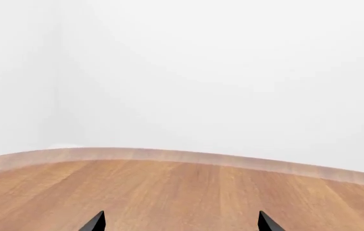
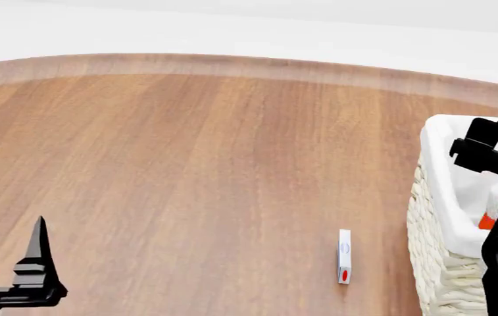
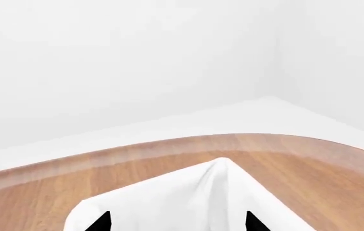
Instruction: Pick up the ketchup, and put it in the basket.
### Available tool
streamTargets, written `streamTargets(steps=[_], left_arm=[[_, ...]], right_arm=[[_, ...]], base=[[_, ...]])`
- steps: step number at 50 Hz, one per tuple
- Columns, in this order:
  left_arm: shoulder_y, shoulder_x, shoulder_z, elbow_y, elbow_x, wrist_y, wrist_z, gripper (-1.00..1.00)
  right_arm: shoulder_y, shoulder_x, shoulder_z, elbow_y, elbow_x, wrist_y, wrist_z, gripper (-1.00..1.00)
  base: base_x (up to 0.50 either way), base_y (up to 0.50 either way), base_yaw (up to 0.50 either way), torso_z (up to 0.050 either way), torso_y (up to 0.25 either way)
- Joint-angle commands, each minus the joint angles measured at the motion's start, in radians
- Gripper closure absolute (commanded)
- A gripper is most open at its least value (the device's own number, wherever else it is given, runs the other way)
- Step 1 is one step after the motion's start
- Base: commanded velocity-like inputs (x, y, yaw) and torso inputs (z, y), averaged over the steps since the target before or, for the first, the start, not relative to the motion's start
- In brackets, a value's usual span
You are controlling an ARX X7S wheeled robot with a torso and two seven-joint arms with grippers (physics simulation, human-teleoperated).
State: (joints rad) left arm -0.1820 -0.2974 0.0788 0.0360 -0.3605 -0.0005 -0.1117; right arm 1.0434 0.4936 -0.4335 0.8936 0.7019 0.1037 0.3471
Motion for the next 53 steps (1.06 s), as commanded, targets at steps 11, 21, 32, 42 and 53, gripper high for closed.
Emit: streamTargets(steps=[11,21,32,42,53], left_arm=[[-0.027,0.002,-0.049,0.081,0.049,0.035,-0.038,-1.00],[-0.001,0.014,-0.052,0.170,0.070,0.055,-0.080,-1.00],[0.044,0.003,-0.057,0.343,0.072,0.029,-0.123,-1.00],[0.084,0.004,-0.056,0.407,0.083,0.045,-0.142,-1.00],[0.149,-0.007,-0.063,0.511,0.070,0.036,-0.161,-1.00]], right_arm=[[-0.382,0.116,0.095,-0.673,0.062,-0.028,0.221,-1.00],[-0.555,0.181,0.091,-0.987,0.036,-0.067,0.315,-1.00],[-0.688,0.232,0.080,-1.268,-0.014,-0.087,0.410,-1.00],[-0.821,0.246,0.072,-1.416,-0.107,-0.148,0.477,-1.00],[-0.895,0.256,0.064,-1.544,-0.188,-0.163,0.536,-1.00]], base=[[0.00,0.00,0.00,0.000,0.000],[0.00,0.00,0.00,0.000,0.000],[0.00,0.00,0.00,0.000,0.000],[0.00,0.00,0.00,0.000,0.000],[0.00,0.00,0.00,0.000,0.000]])
